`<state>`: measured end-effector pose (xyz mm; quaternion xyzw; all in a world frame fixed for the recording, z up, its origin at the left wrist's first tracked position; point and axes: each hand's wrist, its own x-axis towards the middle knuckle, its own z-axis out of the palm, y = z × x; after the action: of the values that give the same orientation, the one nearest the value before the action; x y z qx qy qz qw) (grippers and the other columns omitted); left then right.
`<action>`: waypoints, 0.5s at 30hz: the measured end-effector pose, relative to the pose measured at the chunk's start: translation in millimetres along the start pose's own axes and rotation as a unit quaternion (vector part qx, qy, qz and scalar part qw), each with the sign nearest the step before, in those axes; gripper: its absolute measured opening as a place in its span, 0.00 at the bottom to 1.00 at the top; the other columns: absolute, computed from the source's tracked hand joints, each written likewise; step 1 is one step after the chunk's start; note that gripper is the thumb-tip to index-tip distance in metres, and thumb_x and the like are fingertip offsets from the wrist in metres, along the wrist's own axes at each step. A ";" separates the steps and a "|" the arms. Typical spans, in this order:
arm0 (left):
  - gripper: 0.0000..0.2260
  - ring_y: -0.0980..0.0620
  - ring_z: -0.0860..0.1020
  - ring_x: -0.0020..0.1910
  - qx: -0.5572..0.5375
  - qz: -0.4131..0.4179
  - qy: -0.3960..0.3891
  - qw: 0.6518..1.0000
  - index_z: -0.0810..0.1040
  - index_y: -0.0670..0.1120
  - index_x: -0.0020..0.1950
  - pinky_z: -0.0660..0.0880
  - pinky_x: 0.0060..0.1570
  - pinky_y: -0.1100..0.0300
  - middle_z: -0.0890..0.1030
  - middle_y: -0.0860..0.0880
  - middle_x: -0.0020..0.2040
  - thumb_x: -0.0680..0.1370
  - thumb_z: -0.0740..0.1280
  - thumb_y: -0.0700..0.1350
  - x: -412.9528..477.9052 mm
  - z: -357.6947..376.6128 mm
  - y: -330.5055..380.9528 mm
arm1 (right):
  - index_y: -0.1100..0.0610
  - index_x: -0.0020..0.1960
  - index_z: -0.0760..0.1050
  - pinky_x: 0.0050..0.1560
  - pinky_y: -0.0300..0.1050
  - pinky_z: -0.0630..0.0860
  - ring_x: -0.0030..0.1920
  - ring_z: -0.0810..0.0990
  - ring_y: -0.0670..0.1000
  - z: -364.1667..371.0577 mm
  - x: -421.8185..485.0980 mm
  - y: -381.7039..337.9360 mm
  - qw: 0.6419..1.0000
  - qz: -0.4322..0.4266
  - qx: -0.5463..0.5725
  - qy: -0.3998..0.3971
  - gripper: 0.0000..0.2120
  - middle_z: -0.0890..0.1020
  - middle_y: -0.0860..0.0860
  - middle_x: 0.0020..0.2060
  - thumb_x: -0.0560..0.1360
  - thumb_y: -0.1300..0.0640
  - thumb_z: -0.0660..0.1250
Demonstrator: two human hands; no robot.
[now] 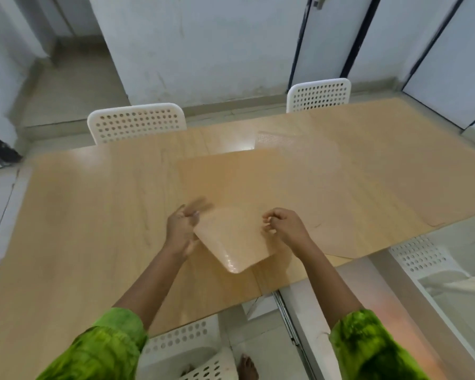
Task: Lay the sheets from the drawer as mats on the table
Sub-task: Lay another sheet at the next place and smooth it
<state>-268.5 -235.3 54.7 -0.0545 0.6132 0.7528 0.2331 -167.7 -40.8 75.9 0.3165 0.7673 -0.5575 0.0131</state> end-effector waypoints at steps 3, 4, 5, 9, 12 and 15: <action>0.12 0.54 0.84 0.39 -0.024 0.021 -0.015 0.999 0.77 0.40 0.50 0.80 0.38 0.63 0.86 0.50 0.38 0.76 0.57 0.29 -2.0 -63.6 25.5 | 0.60 0.60 0.75 0.57 0.46 0.73 0.59 0.75 0.53 -4.6 12.5 -0.2 0.997 -0.002 -0.064 0.038 0.15 0.77 0.55 0.61 0.77 0.64 0.56; 0.10 0.54 0.84 0.39 -0.027 0.030 -0.015 0.999 0.76 0.39 0.50 0.80 0.38 0.63 0.86 0.49 0.38 0.74 0.58 0.31 -3.4 -85.7 32.9 | 0.59 0.64 0.72 0.62 0.50 0.71 0.64 0.72 0.55 -4.7 16.5 -0.1 0.994 0.003 -0.097 0.043 0.16 0.74 0.56 0.65 0.77 0.62 0.57; 0.09 0.54 0.84 0.38 -0.023 0.039 -0.009 0.999 0.76 0.39 0.49 0.81 0.37 0.63 0.86 0.49 0.38 0.73 0.60 0.33 -5.7 -105.4 39.7 | 0.58 0.67 0.69 0.65 0.53 0.69 0.67 0.68 0.57 -4.8 20.2 -0.1 0.990 0.015 -0.129 0.047 0.19 0.71 0.56 0.68 0.77 0.60 0.58; 0.08 0.54 0.84 0.37 -0.006 0.033 0.016 0.999 0.79 0.41 0.44 0.81 0.35 0.61 0.86 0.49 0.38 0.69 0.61 0.37 -18.2 -188.5 65.1 | 0.56 0.74 0.56 0.67 0.56 0.65 0.71 0.60 0.61 17.0 25.9 -5.4 0.982 0.089 -0.159 0.054 0.30 0.63 0.58 0.71 0.76 0.54 0.64; 0.09 0.54 0.84 0.39 0.030 0.014 0.057 0.998 0.83 0.43 0.44 0.81 0.39 0.59 0.86 0.49 0.41 0.72 0.63 0.38 -25.0 -245.8 74.7 | 0.62 0.68 0.63 0.53 0.50 0.72 0.59 0.73 0.58 41.6 20.9 -10.6 0.992 0.123 -0.031 0.018 0.25 0.72 0.54 0.61 0.74 0.58 0.66; 0.12 0.53 0.83 0.35 0.087 -0.009 0.129 0.988 0.75 0.36 0.59 0.81 0.37 0.59 0.84 0.47 0.42 0.77 0.63 0.39 -30.2 -296.3 71.9 | 0.64 0.54 0.74 0.33 0.43 0.67 0.36 0.73 0.51 71.0 11.0 -14.3 0.991 0.125 0.046 -0.010 0.09 0.77 0.56 0.47 0.74 0.67 0.63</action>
<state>-332.2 -535.0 58.7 -0.1359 0.7010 0.6809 0.1627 -207.2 -99.4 57.0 0.4051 0.6952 -0.5890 0.0757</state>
